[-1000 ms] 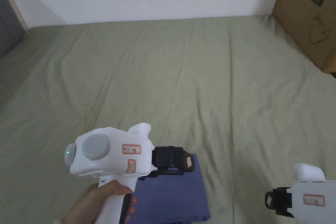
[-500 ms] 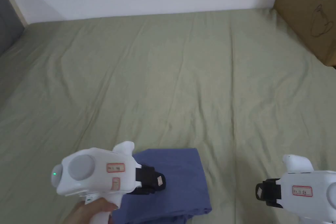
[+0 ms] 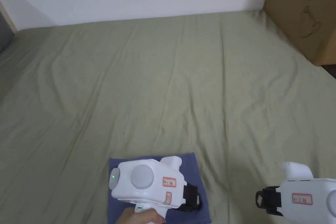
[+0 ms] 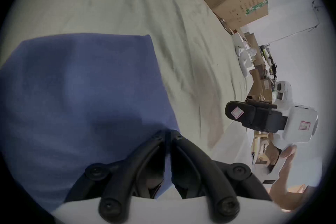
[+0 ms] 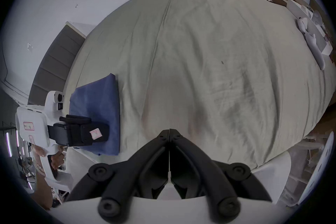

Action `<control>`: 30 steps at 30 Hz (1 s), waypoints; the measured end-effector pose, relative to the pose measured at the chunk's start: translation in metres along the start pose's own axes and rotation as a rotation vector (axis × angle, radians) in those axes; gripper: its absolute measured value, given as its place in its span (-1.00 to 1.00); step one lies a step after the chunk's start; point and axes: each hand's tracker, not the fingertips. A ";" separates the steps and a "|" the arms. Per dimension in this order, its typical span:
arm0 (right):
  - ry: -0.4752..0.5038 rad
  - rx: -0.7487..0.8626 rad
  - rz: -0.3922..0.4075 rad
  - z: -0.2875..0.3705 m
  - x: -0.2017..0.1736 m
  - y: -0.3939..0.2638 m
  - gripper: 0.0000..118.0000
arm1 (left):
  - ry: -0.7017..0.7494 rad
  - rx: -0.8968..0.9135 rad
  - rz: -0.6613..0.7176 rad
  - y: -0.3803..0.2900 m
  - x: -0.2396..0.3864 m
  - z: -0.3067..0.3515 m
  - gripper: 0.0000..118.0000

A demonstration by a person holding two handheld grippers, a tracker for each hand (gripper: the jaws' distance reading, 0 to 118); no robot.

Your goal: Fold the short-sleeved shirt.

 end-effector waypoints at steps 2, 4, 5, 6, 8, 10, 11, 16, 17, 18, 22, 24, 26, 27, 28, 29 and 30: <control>0.001 -0.002 -0.001 -0.002 0.004 0.001 -1.00 | 0.001 -0.006 -0.017 -0.002 0.006 -0.004 -0.90; 0.000 0.000 -0.001 -0.001 0.005 0.001 -1.00 | -0.007 -0.003 -0.026 -0.005 0.011 -0.002 -0.90; 0.002 0.001 -0.001 -0.001 0.006 0.002 -1.00 | -0.023 0.003 -0.029 -0.006 0.013 0.000 -0.90; 0.002 0.002 -0.002 -0.002 0.007 0.003 -1.00 | -0.070 0.006 -0.027 -0.007 0.014 0.002 -0.90; -0.002 0.002 0.006 -0.001 0.005 0.006 -1.00 | -0.179 -0.008 -0.012 -0.010 0.016 0.007 -0.90; -0.002 0.007 0.017 0.000 0.002 0.007 -1.00 | -0.194 0.008 -0.043 -0.013 0.021 0.017 -0.90; 0.004 0.008 0.022 0.001 0.000 0.008 -1.00 | -0.176 0.030 -0.059 -0.014 0.021 0.022 -0.90; 0.021 0.012 0.061 0.004 -0.018 0.012 -1.00 | -0.126 0.192 0.017 -0.018 -0.021 0.080 -0.90; 0.032 0.015 0.066 0.003 -0.023 0.013 -1.00 | -0.118 0.237 0.054 -0.021 -0.036 0.096 -0.90; 0.044 0.016 0.070 0.002 -0.029 0.013 -1.00 | -0.104 0.275 0.087 -0.025 -0.050 0.108 -0.90; 0.129 -0.015 0.118 -0.011 -0.062 0.020 -1.00 | -0.041 0.363 0.236 -0.053 -0.100 0.158 -0.90; 0.146 -0.035 0.172 -0.019 -0.084 0.022 -1.00 | -0.017 0.377 0.291 -0.066 -0.123 0.170 -0.90; 0.169 -0.056 0.236 -0.029 -0.112 0.025 -1.00 | -0.011 0.386 0.338 -0.082 -0.141 0.178 -0.90; 0.190 -0.069 0.246 -0.033 -0.122 0.026 -1.00 | -0.014 0.389 0.352 -0.088 -0.147 0.180 -0.90; 0.218 -0.079 0.263 -0.040 -0.134 0.027 -1.00 | -0.018 0.399 0.376 -0.093 -0.154 0.180 -0.90; 0.231 -0.085 0.281 -0.046 -0.146 0.028 -1.00 | -0.035 0.420 0.406 -0.098 -0.159 0.181 -0.90; 0.222 -0.089 0.292 -0.052 -0.157 0.028 -1.00 | -0.053 0.431 0.425 -0.102 -0.164 0.181 -0.90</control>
